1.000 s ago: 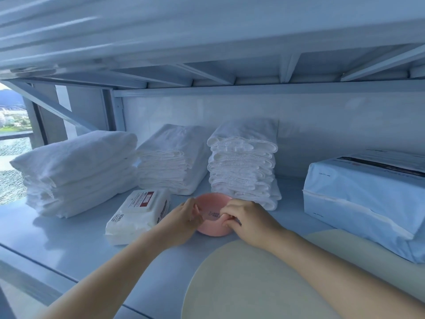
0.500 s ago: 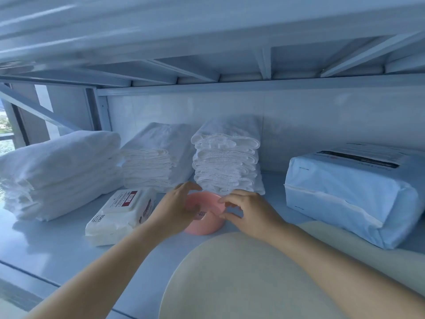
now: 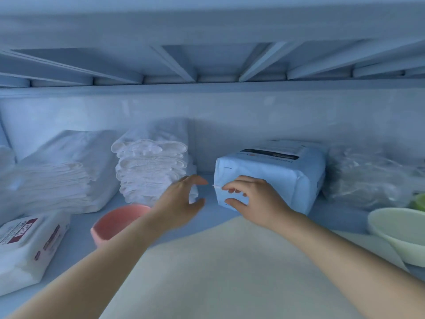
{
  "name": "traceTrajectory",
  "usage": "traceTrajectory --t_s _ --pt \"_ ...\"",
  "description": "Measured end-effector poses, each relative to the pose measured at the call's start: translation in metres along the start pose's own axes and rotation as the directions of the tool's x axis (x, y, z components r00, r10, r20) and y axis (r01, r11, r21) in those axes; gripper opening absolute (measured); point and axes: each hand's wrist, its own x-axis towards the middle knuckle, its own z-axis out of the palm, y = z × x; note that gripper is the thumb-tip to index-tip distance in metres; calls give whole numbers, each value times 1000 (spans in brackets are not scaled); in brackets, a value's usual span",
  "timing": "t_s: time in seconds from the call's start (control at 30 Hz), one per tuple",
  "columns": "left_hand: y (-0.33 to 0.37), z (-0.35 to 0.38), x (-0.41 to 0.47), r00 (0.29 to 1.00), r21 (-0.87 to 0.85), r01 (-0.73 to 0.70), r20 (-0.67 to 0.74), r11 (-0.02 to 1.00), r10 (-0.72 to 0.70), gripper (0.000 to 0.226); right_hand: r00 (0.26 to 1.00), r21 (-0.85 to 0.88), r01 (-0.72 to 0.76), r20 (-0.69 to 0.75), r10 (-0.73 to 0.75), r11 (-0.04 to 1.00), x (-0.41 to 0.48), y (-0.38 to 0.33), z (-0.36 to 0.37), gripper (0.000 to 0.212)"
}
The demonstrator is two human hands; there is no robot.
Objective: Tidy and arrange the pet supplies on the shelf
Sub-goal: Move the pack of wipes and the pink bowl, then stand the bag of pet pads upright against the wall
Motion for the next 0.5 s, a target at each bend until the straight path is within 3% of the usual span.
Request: traceTrajectory --t_s 0.23,0.5 --pt "40 39 41 976 12 -211 -51 978 211 46 998 -124 -47 -46 41 991 -31 34 -48 21" --pt "45 60 74 984 92 -180 11 979 180 77 989 -252 -13 -144 -24 968 -54 55 -74 25"
